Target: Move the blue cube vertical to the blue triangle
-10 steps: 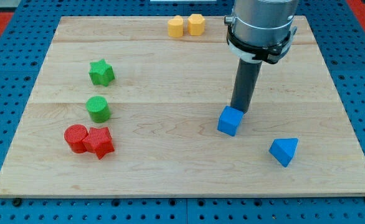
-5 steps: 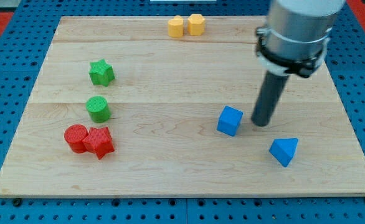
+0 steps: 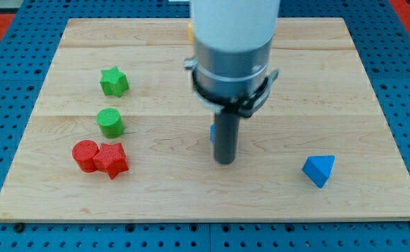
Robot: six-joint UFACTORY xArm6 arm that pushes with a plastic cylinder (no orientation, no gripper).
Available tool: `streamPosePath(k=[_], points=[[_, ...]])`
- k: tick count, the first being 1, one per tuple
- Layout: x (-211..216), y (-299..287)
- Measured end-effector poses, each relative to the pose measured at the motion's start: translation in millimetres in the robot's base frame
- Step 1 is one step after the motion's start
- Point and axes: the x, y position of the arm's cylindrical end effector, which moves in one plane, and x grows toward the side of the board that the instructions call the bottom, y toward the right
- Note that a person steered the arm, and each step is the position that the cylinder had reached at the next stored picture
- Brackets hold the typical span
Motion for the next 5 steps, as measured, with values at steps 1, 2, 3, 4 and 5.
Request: streamPosePath(k=[1,2,3,4,5], points=[[-39,10],[-62,-10],[-34,-30],[-75,-85],[-96,-2]])
